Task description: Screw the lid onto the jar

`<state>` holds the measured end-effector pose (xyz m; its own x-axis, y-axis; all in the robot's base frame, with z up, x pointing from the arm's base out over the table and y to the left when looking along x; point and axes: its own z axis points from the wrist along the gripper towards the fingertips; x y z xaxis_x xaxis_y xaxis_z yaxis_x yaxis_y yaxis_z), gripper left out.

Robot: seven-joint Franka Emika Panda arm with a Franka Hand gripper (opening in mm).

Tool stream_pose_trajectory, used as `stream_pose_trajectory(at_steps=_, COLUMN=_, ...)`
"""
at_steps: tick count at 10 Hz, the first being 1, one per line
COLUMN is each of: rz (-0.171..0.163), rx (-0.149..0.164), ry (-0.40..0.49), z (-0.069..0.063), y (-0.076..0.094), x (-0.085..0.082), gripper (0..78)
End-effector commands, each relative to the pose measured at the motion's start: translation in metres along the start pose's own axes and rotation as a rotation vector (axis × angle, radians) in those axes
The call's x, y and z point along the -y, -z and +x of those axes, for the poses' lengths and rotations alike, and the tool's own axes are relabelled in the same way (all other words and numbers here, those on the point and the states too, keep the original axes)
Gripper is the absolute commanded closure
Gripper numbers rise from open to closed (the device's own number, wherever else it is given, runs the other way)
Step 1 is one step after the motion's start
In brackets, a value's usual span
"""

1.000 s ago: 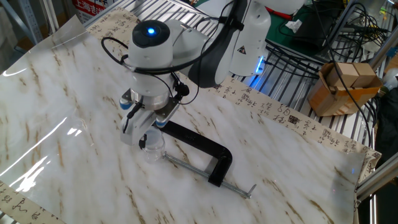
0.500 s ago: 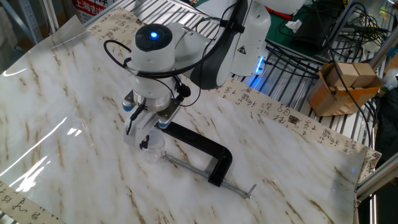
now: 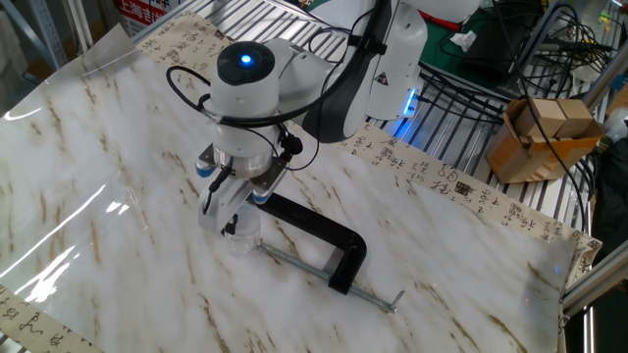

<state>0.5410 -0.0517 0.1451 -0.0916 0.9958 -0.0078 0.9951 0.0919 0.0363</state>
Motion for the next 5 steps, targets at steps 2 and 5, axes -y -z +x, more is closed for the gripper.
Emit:
stream_pose_trajectory(at_steps=2, rz=0.029, rx=-0.001, ry=0.021, z=0.0000, y=0.0010, x=-0.0005, gripper=76.4)
stream_pose_trajectory(at_steps=5, rz=0.033, rx=-0.002, ry=0.022, z=0.0001, y=0.0009, x=-0.0006, gripper=76.4)
